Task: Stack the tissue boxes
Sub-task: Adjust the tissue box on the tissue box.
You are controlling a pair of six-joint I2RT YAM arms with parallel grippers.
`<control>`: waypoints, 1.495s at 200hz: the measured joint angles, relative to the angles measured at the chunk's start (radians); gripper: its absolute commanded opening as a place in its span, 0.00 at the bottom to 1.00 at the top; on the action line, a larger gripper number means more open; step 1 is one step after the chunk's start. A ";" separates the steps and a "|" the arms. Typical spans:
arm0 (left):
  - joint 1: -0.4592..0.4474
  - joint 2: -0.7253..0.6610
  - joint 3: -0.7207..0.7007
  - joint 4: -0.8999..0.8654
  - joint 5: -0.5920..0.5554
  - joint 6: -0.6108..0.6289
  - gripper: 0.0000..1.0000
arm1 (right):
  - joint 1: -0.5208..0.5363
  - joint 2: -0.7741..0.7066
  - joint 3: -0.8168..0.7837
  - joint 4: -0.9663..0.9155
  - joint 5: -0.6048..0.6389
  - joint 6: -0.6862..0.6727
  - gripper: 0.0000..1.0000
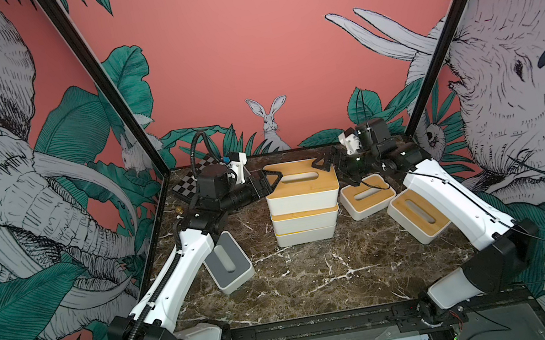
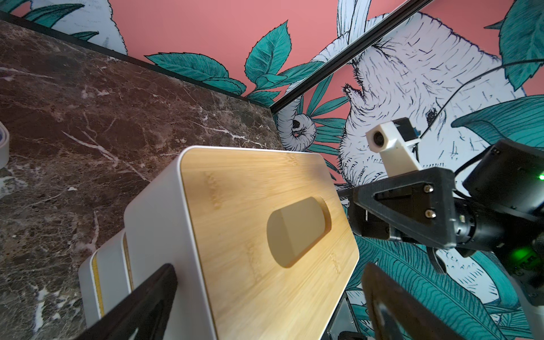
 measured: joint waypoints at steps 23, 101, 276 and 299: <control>-0.007 0.000 0.000 0.003 -0.010 -0.006 0.99 | 0.000 -0.001 0.000 0.000 0.007 0.000 0.99; -0.019 -0.022 -0.014 0.008 -0.022 -0.017 0.99 | 0.000 -0.014 -0.025 0.007 0.011 0.005 0.99; -0.030 -0.068 -0.050 0.011 -0.061 -0.032 0.99 | 0.033 -0.028 -0.036 0.006 0.040 0.018 0.99; -0.033 -0.069 -0.050 0.004 -0.071 -0.027 0.99 | 0.036 -0.026 -0.024 -0.012 0.046 0.013 0.99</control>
